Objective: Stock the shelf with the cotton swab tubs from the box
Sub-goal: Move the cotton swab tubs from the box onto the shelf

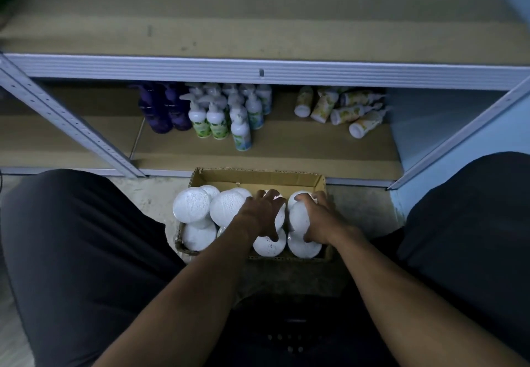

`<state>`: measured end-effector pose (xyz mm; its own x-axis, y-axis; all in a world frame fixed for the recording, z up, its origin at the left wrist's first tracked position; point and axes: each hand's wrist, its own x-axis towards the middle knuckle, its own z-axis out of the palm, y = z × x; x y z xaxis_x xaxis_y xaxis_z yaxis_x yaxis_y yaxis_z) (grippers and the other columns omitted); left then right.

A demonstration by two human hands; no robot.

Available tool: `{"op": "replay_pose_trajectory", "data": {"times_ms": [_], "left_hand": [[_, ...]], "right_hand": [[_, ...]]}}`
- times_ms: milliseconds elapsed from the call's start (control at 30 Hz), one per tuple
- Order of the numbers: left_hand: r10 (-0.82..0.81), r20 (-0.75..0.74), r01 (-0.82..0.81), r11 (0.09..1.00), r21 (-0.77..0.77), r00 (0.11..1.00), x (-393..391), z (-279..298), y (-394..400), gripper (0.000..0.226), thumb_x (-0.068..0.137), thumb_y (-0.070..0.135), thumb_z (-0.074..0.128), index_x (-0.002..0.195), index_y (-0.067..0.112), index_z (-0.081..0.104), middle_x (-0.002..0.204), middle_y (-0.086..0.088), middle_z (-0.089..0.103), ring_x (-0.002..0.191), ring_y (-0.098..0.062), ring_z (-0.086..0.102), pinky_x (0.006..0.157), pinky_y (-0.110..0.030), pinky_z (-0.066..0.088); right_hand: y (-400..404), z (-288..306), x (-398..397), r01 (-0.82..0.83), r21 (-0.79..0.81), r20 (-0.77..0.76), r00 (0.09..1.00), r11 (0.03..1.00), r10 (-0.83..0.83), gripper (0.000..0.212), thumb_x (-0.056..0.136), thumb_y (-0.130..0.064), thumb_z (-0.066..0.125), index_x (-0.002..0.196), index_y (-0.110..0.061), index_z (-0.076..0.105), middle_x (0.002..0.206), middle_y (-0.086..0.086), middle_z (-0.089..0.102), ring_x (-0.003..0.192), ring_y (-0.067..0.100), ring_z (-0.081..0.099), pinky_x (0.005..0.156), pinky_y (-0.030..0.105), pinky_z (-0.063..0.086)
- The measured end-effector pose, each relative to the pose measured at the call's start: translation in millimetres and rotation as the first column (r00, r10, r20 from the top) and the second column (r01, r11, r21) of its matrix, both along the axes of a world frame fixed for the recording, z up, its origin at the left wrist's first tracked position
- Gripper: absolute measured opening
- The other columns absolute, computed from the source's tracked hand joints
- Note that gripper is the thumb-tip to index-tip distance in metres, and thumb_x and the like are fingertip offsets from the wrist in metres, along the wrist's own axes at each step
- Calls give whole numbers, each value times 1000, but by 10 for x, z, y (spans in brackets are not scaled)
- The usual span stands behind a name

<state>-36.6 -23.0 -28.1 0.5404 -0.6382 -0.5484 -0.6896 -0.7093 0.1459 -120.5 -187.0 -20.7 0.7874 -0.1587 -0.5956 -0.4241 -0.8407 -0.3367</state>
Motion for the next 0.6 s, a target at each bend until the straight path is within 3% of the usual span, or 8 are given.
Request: {"op": "replay_pose_trajectory", "data": {"times_ms": [300, 500, 600], "left_hand": [[10, 17, -11, 1000, 23, 1000, 8, -118, -20, 96, 76, 39, 81, 152, 21, 26, 154, -7, 28, 138, -35, 31, 101, -48, 41], [55, -11, -56, 998, -41, 998, 10, -70, -70, 93, 75, 38, 81, 149, 17, 30, 150, -8, 35, 137, -34, 34, 104, -50, 41], [71, -17, -72, 994, -85, 997, 48, 24, -119, 93, 70, 38, 84, 145, 16, 34, 143, -7, 43, 130, -33, 42, 97, -48, 45]], "right_hand": [[56, -40, 33, -81, -108, 0, 997, 991, 81, 92, 74, -16, 82, 145, -39, 28, 148, 1, 20, 127, 33, 44, 89, 40, 51], [82, 29, 44, -48, -94, 43, 998, 994, 53, 87, 75, -23, 83, 143, -38, 31, 146, 1, 24, 127, 30, 44, 88, 41, 52], [53, 143, 57, -29, -95, 59, 998, 995, 35, 84, 75, -19, 81, 141, -38, 33, 145, -1, 25, 127, 30, 43, 88, 40, 52]]}}
